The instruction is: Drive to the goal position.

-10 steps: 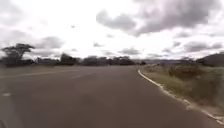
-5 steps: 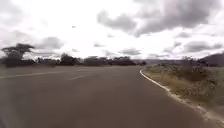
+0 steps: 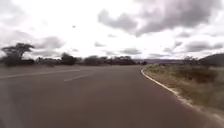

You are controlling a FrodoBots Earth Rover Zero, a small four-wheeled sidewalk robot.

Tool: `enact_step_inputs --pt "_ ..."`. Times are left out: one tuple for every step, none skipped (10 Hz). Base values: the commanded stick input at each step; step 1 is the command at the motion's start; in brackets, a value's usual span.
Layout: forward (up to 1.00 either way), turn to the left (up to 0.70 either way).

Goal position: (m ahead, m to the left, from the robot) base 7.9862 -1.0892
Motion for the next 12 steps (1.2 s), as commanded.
enact_step_inputs --pt "0.69 -0.02" --pt "0.69 -0.06" --pt "0.69 -0.14" --pt "0.69 -0.14" --pt "0.69 -0.14" --pt "0.69 -0.14" --pt "0.69 -0.14" --pt "0.69 -0.14" --pt "0.69 -0.14" --pt "0.69 -0.14" --pt "0.69 -0.14" --pt "0.69 -0.14"
